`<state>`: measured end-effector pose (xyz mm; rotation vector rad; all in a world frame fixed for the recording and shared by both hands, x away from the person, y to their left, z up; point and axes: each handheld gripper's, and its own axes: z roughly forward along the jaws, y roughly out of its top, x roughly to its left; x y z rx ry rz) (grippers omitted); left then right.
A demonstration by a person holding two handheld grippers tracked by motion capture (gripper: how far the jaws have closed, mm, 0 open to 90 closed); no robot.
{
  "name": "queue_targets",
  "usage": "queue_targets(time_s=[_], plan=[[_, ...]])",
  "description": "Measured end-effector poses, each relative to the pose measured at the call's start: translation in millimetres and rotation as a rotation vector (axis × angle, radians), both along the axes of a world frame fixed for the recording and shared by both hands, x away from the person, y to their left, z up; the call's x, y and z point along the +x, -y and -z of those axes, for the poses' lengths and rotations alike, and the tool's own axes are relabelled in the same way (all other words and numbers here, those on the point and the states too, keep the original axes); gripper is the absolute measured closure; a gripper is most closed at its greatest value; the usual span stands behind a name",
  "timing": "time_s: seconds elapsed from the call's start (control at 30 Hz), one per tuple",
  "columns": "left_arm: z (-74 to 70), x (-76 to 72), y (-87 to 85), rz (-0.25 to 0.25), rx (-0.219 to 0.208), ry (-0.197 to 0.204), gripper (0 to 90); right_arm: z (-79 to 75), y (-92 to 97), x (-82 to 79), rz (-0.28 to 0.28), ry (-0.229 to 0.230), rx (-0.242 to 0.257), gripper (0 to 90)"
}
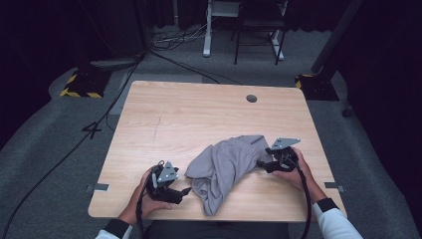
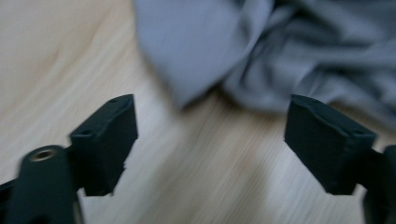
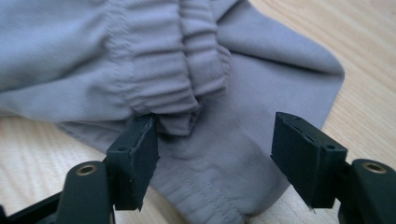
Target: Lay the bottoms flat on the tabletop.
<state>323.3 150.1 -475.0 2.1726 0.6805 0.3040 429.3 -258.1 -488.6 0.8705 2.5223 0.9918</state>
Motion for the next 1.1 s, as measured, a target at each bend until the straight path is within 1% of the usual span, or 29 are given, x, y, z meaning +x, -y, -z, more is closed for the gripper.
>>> queue_targets(time_s=[0.03,0.07,0.17,0.2,0.23,0.27,0.33,0.37,0.4,0.43,0.47,0.5,0.53,0.57,0.6,0.63,0.67,0.7,0.73,0.77,0.8,0.83,0.87,0.9,0.93,0.97,1.03,1.07,1.1], plan=[[-3.9,0.8,7.2,0.018,-0.026,0.000,19.7,1.7,1.6,1.1,0.005,-0.009,0.021,31.6],[-6.9,2.2,15.4,0.031,-0.031,0.007,18.6,2.9,3.1,2.2,0.014,-0.021,0.037,31.6],[-10.6,6.2,42.1,0.072,-0.026,0.033,18.4,4.7,5.5,2.8,0.021,-0.041,0.060,33.9],[-10.3,8.5,50.2,0.080,-0.027,0.035,18.4,5.2,5.7,2.3,0.018,-0.043,0.067,34.0],[-9.3,11.4,57.8,0.088,-0.020,0.034,18.8,5.7,6.0,2.1,0.013,-0.049,0.074,34.1],[-7.3,15.0,65.1,0.090,-0.015,0.036,19.4,6.2,6.6,2.3,0.009,-0.056,0.081,34.2],[-1.8,22.1,77.0,0.068,0.000,0.018,21.7,6.5,6.9,1.6,-0.002,-0.054,0.084,34.1],[-1.8,22.1,77.0,0.068,0.000,0.018,22.4,6.7,6.4,0.7,-0.006,-0.052,0.084,34.1],[6.6,29.6,85.3,0.026,0.071,0.014,25.4,6.4,6.1,0.0,-0.004,-0.051,0.079,33.2],[11.1,33.6,85.9,0.014,0.092,-0.008,29.4,6.1,5.5,-0.9,-0.003,-0.045,0.070,31.4],[15.0,37.0,83.6,0.018,0.084,-0.033,33.6,5.7,5.3,-2.1,-0.013,-0.038,0.062,30.8],[15.0,37.0,83.6,0.018,0.084,-0.033,39.4,5.7,5.3,-2.1,-0.013,-0.038,0.062,30.8],[17.5,39.5,78.9,0.026,0.079,-0.042,45.2,4.4,5.9,-5.8,-0.036,-0.023,0.048,29.6],[17.6,40.5,75.3,0.024,0.072,-0.038,45.2,4.4,5.9,-5.8,-0.036,-0.023,0.048,29.6],[17.0,42.3,70.7,0.014,0.071,-0.032,50.2,4.4,6.6,-6.9,-0.047,-0.021,0.046,29.2],[15.2,44.7,61.5,-0.014,0.077,-0.020,62.5,4.7,8.0,-9.8,-0.057,-0.025,0.053,27.4],[15.2,44.7,61.5,-0.014,0.077,-0.020,67.2,4.7,8.0,-9.8,-0.057,-0.025,0.053,27.4],[14.3,46.3,52.3,-0.033,0.060,-0.025,71.0,3.2,7.8,-13.0,-0.063,-0.029,0.052,27.4],[14.4,46.7,48.7,-0.034,0.055,-0.024,75.5,1.7,6.6,-15.9,-0.076,-0.022,0.043,27.5],[14.4,46.7,48.7,-0.034,0.055,-0.024,78.3,1.7,6.6,-15.9,-0.076,-0.022,0.043,27.5],[14.2,46.4,45.8,-0.040,0.054,-0.018,80.4,-1.2,3.1,-23.6,-0.102,0.005,0.030,30.2],[13.1,46.3,41.7,-0.054,0.047,-0.009,81.4,-1.4,0.1,-27.1,-0.112,0.013,0.018,32.4],[11.9,46.7,39.7,-0.064,0.040,-0.001,82.0,-0.6,-3.5,-29.9,-0.129,0.013,0.005,34.5],[11.9,46.7,39.7,-0.064,0.040,-0.001,82.6,-0.6,-3.5,-29.9,-0.129,0.013,0.005,34.5],[10.2,47.1,37.6,-0.070,0.034,0.004,83.0,0.8,-10.2,-34.7,-0.161,0.008,0.001,40.5],[7.3,47.1,34.4,-0.081,0.060,0.034,83.2,0.5,-12.6,-35.4,-0.167,0.002,-0.007,41.5],[4.6,47.7,28.0,-0.112,0.047,0.050,83.5,-1.4,-15.0,-34.9,-0.155,-0.013,-0.025,42.4],[2.4,48.8,23.5,-0.129,0.038,0.055,83.6,-1.4,-14.3,-34.5,-0.158,-0.021,-0.021,46.6],[2.4,48.8,23.5,-0.129,0.038,0.055,83.7,-1.4,-14.3,-34.5,-0.158,-0.021,-0.021,46.6]])
